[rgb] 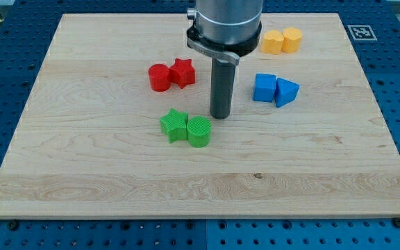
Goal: Move your arm to the bottom side of the green circle
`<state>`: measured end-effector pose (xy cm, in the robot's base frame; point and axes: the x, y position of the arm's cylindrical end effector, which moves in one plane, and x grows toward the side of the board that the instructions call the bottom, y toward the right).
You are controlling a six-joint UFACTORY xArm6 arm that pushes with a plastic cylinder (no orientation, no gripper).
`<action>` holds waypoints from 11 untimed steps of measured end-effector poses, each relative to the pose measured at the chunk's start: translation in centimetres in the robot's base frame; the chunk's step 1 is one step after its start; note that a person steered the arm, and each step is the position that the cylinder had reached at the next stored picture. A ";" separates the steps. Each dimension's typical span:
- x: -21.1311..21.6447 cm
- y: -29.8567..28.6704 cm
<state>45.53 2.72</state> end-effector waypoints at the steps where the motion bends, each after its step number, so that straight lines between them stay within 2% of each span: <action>1: -0.4 -4.1; 3: -1.7 -16.5; 4: 0.9 -18.6; 5: 4.1 -18.4; 8: 6.2 -10.3; 9: 9.8 -6.9; 11: 11.4 1.6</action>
